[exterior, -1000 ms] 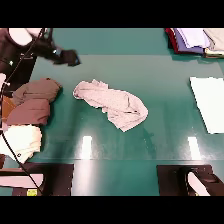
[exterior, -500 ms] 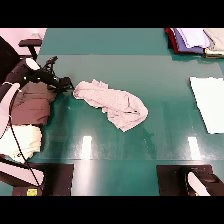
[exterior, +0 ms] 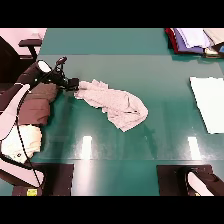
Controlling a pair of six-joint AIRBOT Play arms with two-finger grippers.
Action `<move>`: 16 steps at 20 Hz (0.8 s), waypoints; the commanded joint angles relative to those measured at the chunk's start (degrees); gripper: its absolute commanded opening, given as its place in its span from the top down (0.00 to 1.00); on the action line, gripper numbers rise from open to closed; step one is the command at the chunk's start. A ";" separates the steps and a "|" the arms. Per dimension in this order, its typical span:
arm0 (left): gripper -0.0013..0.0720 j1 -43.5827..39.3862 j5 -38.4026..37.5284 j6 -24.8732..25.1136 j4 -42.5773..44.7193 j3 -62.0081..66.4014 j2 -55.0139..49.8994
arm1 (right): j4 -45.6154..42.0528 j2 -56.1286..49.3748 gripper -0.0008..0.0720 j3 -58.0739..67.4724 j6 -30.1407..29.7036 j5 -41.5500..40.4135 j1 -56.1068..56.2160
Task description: Fold the shirts.
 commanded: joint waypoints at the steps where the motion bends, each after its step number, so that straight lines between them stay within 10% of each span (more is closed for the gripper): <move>1: 0.95 -0.31 -2.51 -0.15 0.24 3.23 0.09 | -0.04 -3.45 0.97 -3.13 0.04 4.39 0.07; 4: 0.95 -0.31 -7.80 0.96 0.66 10.69 0.09 | 0.02 -5.05 0.96 -15.96 1.33 4.70 0.07; 6: 0.95 -0.31 -9.84 1.55 0.57 14.93 0.09 | 1.05 -7.58 0.36 -25.62 1.33 3.63 0.09; 7: 0.95 -0.31 -10.08 1.55 0.55 16.39 0.09 | 3.37 -9.57 0.32 -29.57 1.27 2.84 0.11; 16: 0.95 -0.31 -10.84 1.55 0.44 17.55 0.09 | 15.52 -29.83 0.32 -31.91 -5.35 -9.38 13.55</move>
